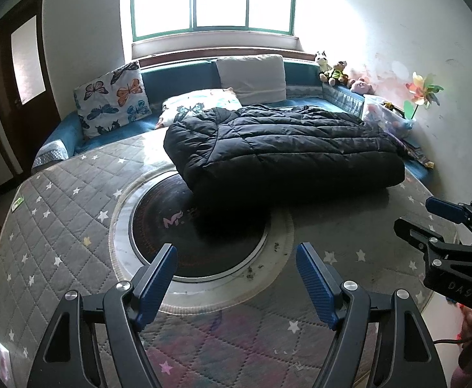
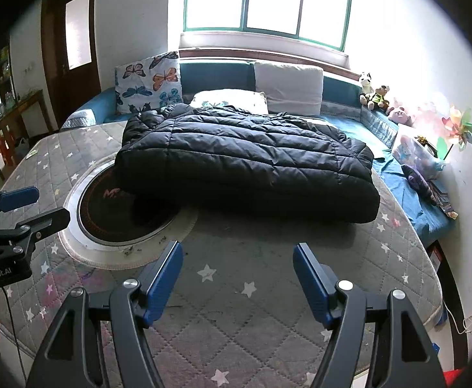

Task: Fold large clothes

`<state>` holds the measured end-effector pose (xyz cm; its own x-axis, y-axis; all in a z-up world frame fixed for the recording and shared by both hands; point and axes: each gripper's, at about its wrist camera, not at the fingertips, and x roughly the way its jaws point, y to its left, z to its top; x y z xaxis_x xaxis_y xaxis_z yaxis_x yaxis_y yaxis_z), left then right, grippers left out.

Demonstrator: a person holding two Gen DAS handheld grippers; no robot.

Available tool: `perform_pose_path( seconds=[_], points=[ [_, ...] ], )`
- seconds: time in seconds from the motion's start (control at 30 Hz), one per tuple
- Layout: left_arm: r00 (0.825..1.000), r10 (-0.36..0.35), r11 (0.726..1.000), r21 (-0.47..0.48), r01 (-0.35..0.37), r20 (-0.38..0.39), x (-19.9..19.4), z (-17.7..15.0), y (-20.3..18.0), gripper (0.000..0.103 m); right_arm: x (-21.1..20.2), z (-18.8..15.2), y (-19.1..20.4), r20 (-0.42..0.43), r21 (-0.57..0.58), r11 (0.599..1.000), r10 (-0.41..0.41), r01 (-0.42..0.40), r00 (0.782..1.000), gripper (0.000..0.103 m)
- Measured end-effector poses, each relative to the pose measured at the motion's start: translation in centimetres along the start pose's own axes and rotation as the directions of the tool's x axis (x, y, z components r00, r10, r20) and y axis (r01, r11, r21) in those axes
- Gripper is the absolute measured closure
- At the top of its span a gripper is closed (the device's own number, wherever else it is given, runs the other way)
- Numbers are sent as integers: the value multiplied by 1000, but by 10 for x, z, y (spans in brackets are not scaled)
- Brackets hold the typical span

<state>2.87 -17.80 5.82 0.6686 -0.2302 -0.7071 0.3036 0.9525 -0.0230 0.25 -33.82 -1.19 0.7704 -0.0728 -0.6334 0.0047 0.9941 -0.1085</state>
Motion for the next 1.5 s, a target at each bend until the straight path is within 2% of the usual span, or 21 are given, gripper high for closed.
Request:
perform_pose_path(
  seconds=[1.5],
  points=[
    [1000,1,1000,-3,-2,-7,4,-3,1,22,4,0,2,-7,-10,1000,19,-19,1000,26]
  ],
)
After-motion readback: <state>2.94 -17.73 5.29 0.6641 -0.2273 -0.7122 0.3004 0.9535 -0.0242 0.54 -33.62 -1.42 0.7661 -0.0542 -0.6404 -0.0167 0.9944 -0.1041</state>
